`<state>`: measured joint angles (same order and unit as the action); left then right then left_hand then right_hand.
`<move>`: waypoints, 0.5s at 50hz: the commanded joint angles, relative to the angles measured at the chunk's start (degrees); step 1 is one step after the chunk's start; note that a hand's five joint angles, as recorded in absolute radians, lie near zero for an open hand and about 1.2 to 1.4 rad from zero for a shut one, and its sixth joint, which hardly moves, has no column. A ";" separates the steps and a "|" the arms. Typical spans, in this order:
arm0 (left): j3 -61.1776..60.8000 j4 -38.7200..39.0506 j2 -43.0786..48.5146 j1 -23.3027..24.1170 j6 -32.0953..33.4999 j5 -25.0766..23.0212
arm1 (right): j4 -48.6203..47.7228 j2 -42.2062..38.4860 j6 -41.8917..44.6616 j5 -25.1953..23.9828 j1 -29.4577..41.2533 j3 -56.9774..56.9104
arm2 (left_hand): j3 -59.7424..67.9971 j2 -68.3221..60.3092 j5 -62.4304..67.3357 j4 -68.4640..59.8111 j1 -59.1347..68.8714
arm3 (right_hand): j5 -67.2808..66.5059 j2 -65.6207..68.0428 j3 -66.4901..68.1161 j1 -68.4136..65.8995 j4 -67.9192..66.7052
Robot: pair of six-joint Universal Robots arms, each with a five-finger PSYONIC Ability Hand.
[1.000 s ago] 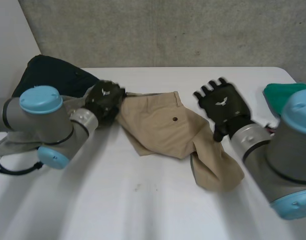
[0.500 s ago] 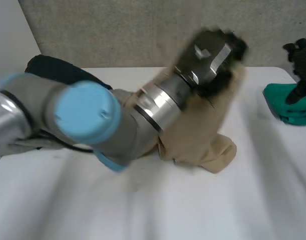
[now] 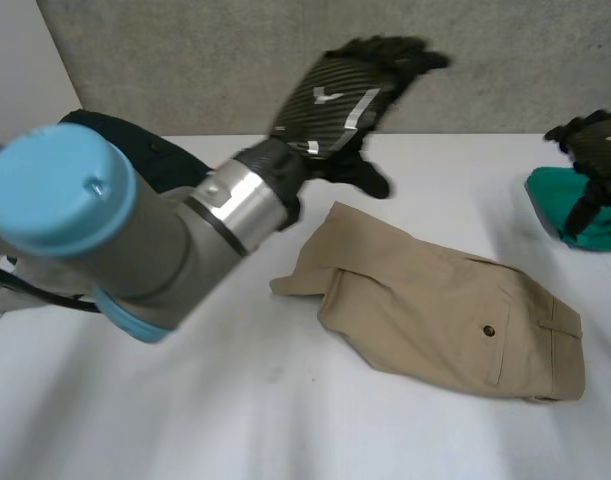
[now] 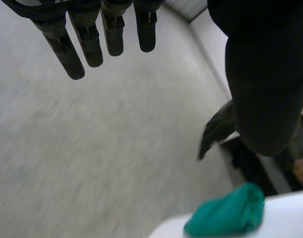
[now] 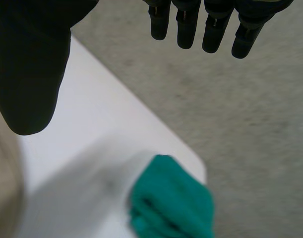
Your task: Fold the laundry.
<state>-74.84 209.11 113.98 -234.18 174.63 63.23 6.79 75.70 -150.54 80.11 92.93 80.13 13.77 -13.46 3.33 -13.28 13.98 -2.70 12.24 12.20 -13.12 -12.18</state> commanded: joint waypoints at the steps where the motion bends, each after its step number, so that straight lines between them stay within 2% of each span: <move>1: 8.99 -15.64 10.64 -5.85 2.99 1.45 | 10.87 -7.84 -2.30 -1.44 1.56 -7.09 | 6.02 -6.34 6.47 -6.51 5.82 | 2.70 -2.24 -2.20 3.12 2.18; 5: 16.90 -23.29 17.58 -6.29 6.94 4.70 | 12.80 -11.53 -2.48 -1.01 1.64 -7.36 | 7.55 -7.86 7.99 -8.03 7.34 | 1.79 -1.33 -1.29 2.22 1.28; 8: 22.60 -26.98 22.76 -5.59 10.36 6.29 | 12.90 -12.07 -2.74 -1.18 1.21 -5.61 | 7.55 -7.86 7.99 -8.03 7.34 | -3.77 4.23 4.27 -3.34 -4.29; 15: 29.30 -28.93 30.07 -2.34 15.03 6.73 | 6.50 -13.47 -2.39 -1.44 1.20 -0.60 | 5.70 -6.01 6.14 -6.19 5.50 | -3.61 4.07 4.11 -3.18 -4.13; 21: 29.92 -30.77 32.80 -1.81 17.76 6.64 | 4.55 -17.34 -2.04 -1.01 1.38 -0.85 | 5.69 -6.00 6.13 -6.18 5.49 | -3.78 4.24 4.28 -3.35 -4.29; 25: 29.75 -32.97 33.59 -1.64 19.60 6.64 | 4.54 -19.09 -1.86 -1.01 1.64 -1.47 | 14.08 -14.39 14.52 -14.57 13.88 | -11.65 12.11 12.15 -11.22 -12.16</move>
<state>-44.61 178.48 146.50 -235.96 191.92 70.02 11.94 59.55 -152.68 78.98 94.21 79.53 18.14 -18.12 8.35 -18.31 18.22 -4.05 13.01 13.69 -13.64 -13.57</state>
